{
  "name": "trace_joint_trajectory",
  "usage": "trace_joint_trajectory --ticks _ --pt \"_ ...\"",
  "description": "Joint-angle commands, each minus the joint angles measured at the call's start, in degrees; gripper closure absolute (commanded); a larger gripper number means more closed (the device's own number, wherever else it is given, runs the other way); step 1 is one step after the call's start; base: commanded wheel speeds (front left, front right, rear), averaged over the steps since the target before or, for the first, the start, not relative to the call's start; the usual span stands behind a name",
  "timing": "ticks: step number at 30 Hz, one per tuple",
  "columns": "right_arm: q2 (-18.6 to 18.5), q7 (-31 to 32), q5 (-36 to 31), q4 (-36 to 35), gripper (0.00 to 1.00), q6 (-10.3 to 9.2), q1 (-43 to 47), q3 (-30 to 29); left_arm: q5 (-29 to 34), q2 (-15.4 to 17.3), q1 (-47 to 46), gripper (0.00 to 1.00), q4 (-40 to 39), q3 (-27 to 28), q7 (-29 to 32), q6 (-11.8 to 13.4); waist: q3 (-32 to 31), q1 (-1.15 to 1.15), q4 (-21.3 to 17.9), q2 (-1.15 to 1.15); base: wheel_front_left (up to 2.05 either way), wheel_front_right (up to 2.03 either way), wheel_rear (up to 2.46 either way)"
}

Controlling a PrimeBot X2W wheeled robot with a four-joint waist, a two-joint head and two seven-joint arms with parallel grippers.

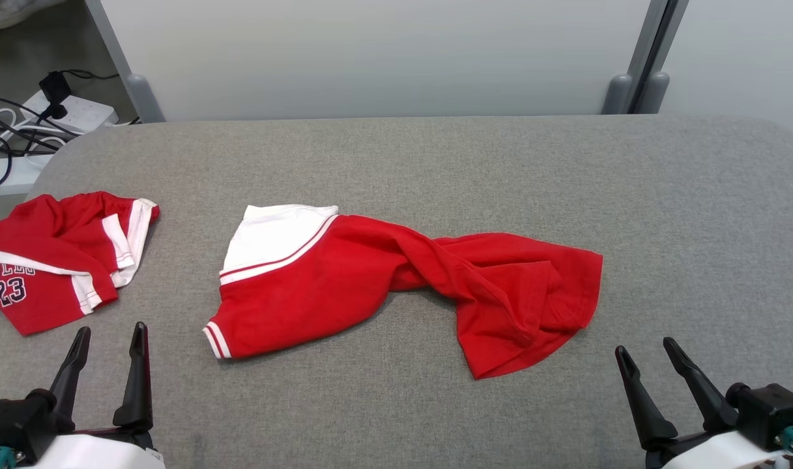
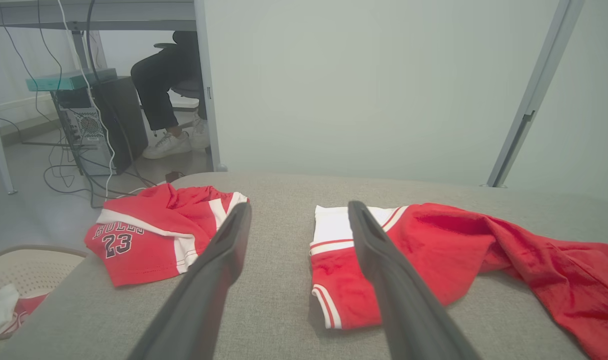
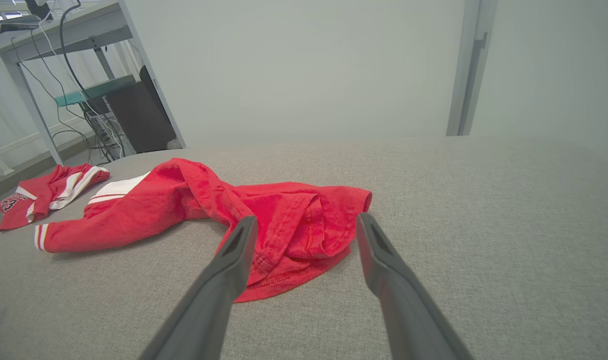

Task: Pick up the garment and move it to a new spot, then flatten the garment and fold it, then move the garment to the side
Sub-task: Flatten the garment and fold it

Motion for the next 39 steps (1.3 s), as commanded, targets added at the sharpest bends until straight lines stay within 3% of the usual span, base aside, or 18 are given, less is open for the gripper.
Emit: trace_joint_trajectory --ticks 1,7,16,30,39 --pt "-0.75 0.22 -0.06 -1.63 0.0 0.2 -0.84 1.16 0.21 2.05 -2.35 0.0 -1.45 2.28 0.05 0.48 0.01 0.0 0.04 0.0 0.0 0.0 0.0" --pt "-1.11 0.66 -0.53 -2.11 0.0 0.2 -1.67 1.6 -0.01 2.41 -5.48 0.0 -1.36 1.21 1.72 -0.73 1.44 0.0 0.48 0.0 0.0 0.0 0.0" --pt "-2.14 2.26 -1.01 -1.09 0.0 0.2 -6.04 4.72 -1.84 3.22 -18.65 0.0 3.31 -2.2 9.02 -6.77 7.14 0.0 1.14 0.0 0.0 0.0 0.0" --pt "-4.83 3.83 -3.48 4.87 0.0 0.2 -16.45 13.09 -5.99 1.42 -46.04 0.0 23.9 -8.1 21.45 -20.41 17.63 0.0 1.95 0.0 0.0 0.0 0.0" --pt "-4.99 4.13 -3.75 4.66 0.0 0.2 -18.29 16.71 -12.07 1.43 -56.1 0.0 32.13 -11.97 28.43 -23.11 20.3 0.0 0.4 0.0 0.0 0.0 0.0"
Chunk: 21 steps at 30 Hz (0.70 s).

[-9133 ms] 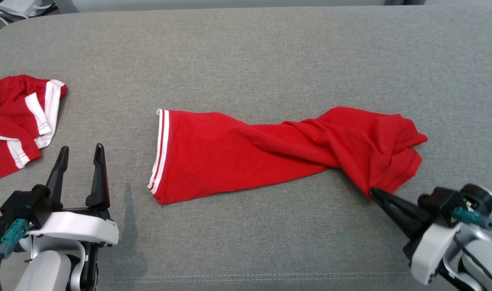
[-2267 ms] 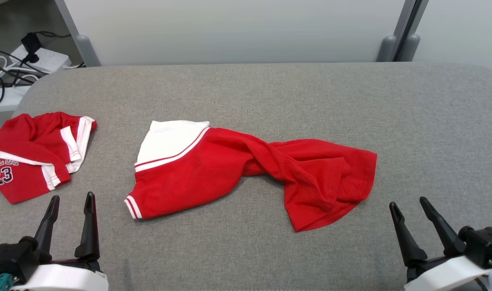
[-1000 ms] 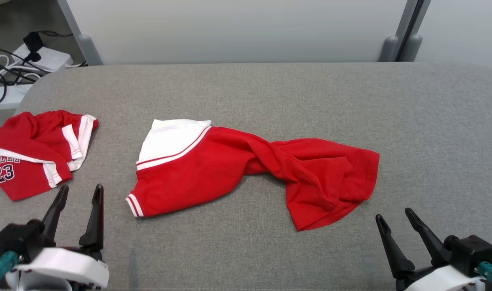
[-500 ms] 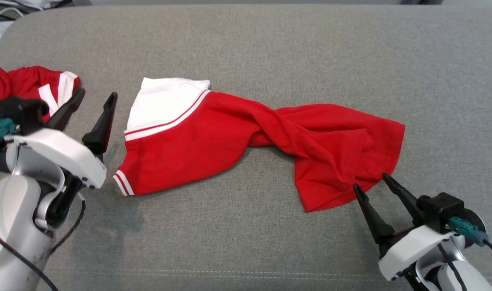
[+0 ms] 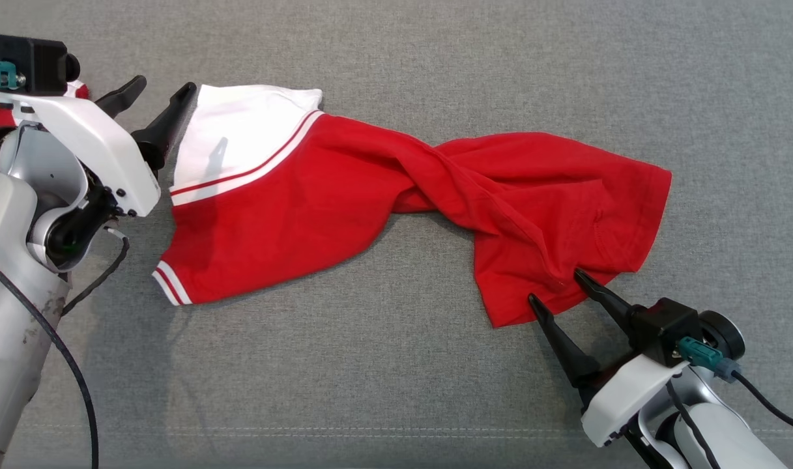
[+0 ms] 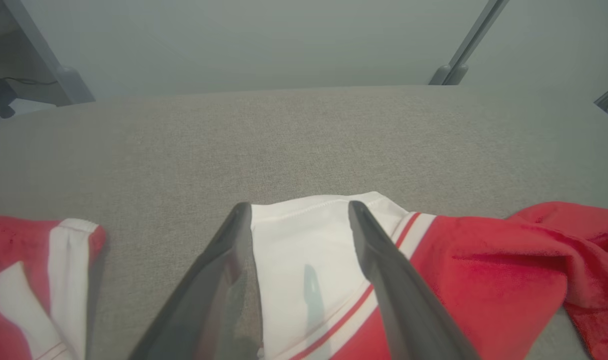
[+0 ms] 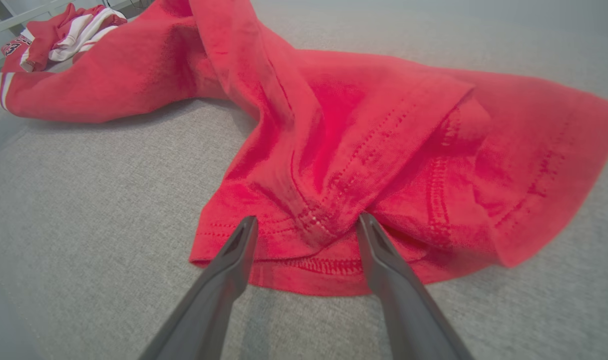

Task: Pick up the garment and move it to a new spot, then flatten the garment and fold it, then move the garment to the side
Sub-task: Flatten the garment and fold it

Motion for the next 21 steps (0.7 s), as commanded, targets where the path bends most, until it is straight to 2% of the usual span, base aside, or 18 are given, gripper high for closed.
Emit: trace_joint_trajectory --ticks 1,9,21 --pt "-0.58 0.14 -0.3 -1.72 0.0 0.19 -0.93 1.33 -0.78 3.6 -3.52 0.0 -0.62 0.89 1.0 -0.35 0.8 0.0 -0.79 0.0 0.0 0.0 0.0" --pt "-0.71 -0.28 0.26 -3.85 0.0 0.19 -3.15 4.46 -8.82 7.81 -9.47 0.0 1.64 -4.96 5.67 -0.39 3.89 0.0 -3.93 0.0 0.0 0.0 0.0" --pt "-0.33 -1.92 1.77 -5.56 0.0 0.19 -5.51 8.01 -15.42 12.55 -11.67 0.0 8.04 -7.83 7.16 -0.4 7.32 0.0 -8.52 0.0 0.0 0.0 0.0"
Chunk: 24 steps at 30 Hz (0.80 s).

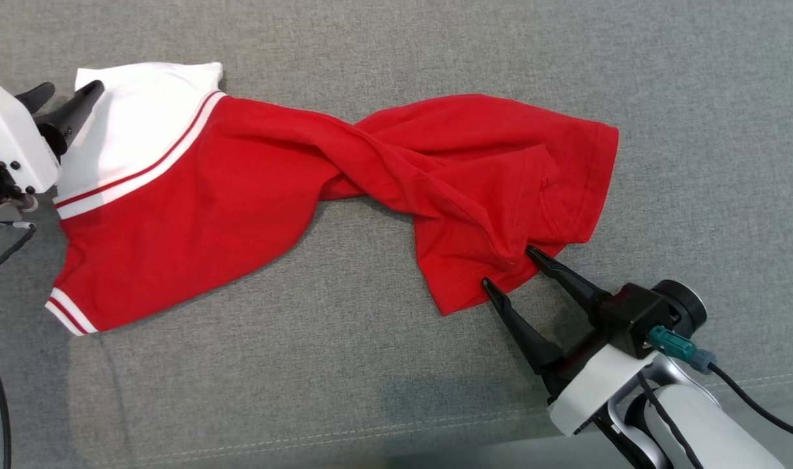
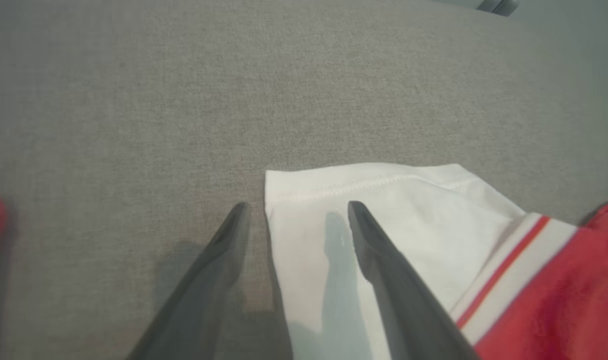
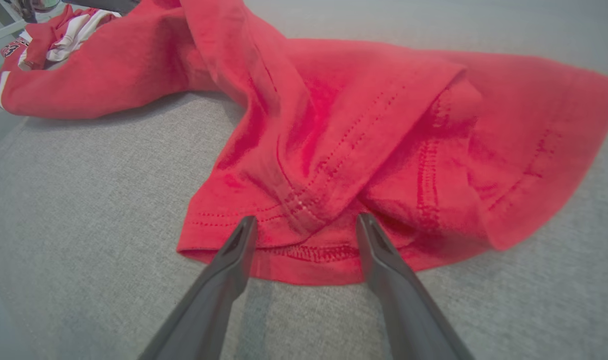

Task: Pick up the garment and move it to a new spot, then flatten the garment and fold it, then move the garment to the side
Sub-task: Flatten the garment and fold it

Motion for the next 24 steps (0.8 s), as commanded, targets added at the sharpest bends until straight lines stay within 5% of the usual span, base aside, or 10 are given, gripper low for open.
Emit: trace_joint_trajectory --ticks 1,24 --pt "0.04 -0.77 0.41 -1.68 0.0 0.19 -0.22 0.81 -0.67 3.43 -3.21 0.0 -0.54 1.94 -0.22 -0.21 0.66 0.0 -0.57 0.0 0.0 0.0 0.0" --pt "-0.79 -2.02 1.9 -4.04 0.0 0.19 -2.89 5.1 -8.8 5.96 -4.25 0.0 5.09 -0.42 0.09 -0.22 2.29 0.0 -3.14 0.0 0.0 0.0 0.0"
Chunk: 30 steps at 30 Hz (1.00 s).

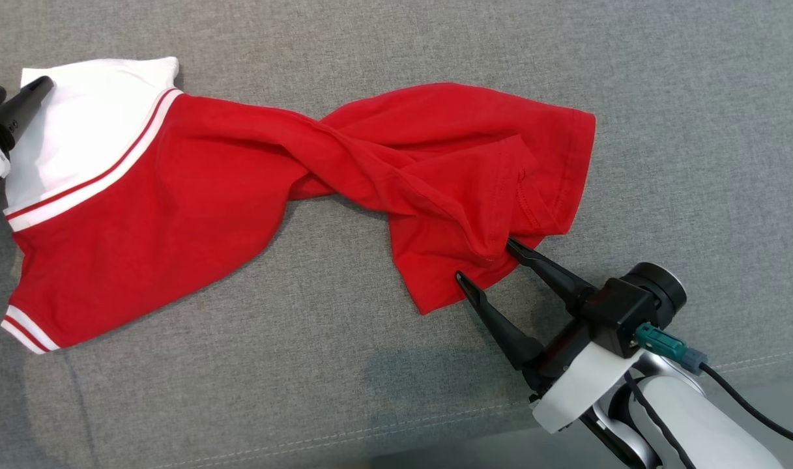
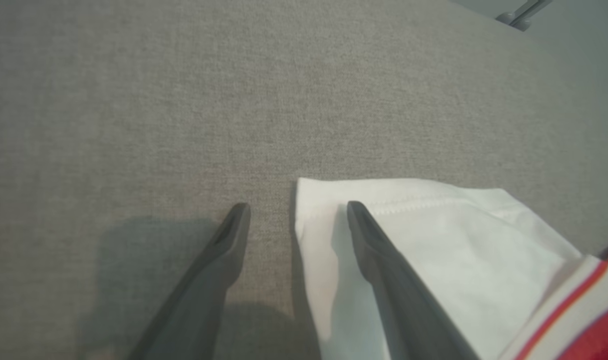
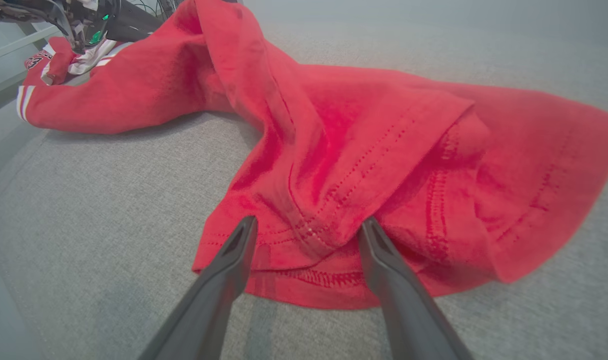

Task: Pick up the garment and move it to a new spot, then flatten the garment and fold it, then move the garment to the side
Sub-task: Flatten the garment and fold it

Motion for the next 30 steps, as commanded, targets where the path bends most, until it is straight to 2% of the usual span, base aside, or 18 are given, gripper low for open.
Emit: trace_joint_trajectory --ticks 1,2,3,4,5,6,7,13,21,27,30 --pt "-0.25 -0.83 0.89 -1.51 0.0 0.19 0.11 1.16 -1.0 3.18 -2.3 0.0 0.23 1.53 0.45 -0.22 0.24 0.0 -0.26 0.0 0.0 0.0 0.0" --pt "-0.17 -0.94 0.94 -1.53 0.0 0.19 -0.13 1.35 -1.13 3.26 -2.42 0.0 0.46 1.43 0.58 -0.22 0.36 0.0 -0.37 0.0 0.0 0.0 0.0" --pt "-0.05 -1.02 1.13 -1.49 0.0 0.19 -0.27 1.51 -1.39 3.26 -2.44 0.12 0.68 1.28 0.97 -0.22 0.4 0.0 -0.46 0.0 0.0 0.0 0.0" --pt "0.03 -1.05 1.24 -1.4 0.17 0.19 -0.38 1.64 -1.84 3.18 -2.4 0.65 0.69 1.17 1.46 -0.22 0.42 0.0 -0.52 0.0 0.0 0.0 0.0" --pt "0.1 -1.07 1.3 -1.31 0.57 0.19 -0.47 1.72 -2.34 3.14 -2.43 1.0 0.45 1.26 1.51 -0.22 0.45 0.0 -0.58 0.0 0.0 0.0 0.0" --pt "0.16 -1.25 1.32 -1.25 0.89 0.19 -0.56 1.64 -2.76 3.15 -2.46 1.0 0.39 1.3 1.66 -0.22 0.49 0.0 -0.58 0.0 0.0 0.0 0.0" --pt "0.19 -1.33 1.51 -1.11 1.0 0.19 -0.57 1.57 -3.2 3.12 -2.42 1.0 0.36 1.19 2.28 -0.22 0.46 0.0 -0.54 0.0 0.0 0.0 0.0" --pt "-0.64 -2.37 1.55 -1.79 1.0 0.19 0.41 -0.2 -5.81 4.18 -2.62 1.0 -2.28 1.47 4.27 -0.22 -0.34 0.0 0.06 0.0 0.0 0.0 0.0" --pt "-2.4 -2.35 8.18 -8.52 1.0 0.19 6.78 -6.88 -5.76 9.27 -1.68 1.0 -13.1 0.52 4.0 -0.22 -1.63 0.0 1.95 0.0 0.0 0.0 0.0" --pt "-6.63 3.69 19.19 -20.34 1.0 0.19 15.59 -17.59 -7.6 17.57 2.12 1.0 -27.23 0.32 5.98 -0.22 -1.56 0.0 3.52 0.0 0.0 0.0 0.0" --pt "-8.46 11.16 24.66 -20.33 1.0 0.19 11.27 -21.44 -8.06 18.77 0.51 1.0 -30.27 1.59 5.8 -0.22 -1.9 0.0 3.5 0.0 0.0 0.0 0.0"
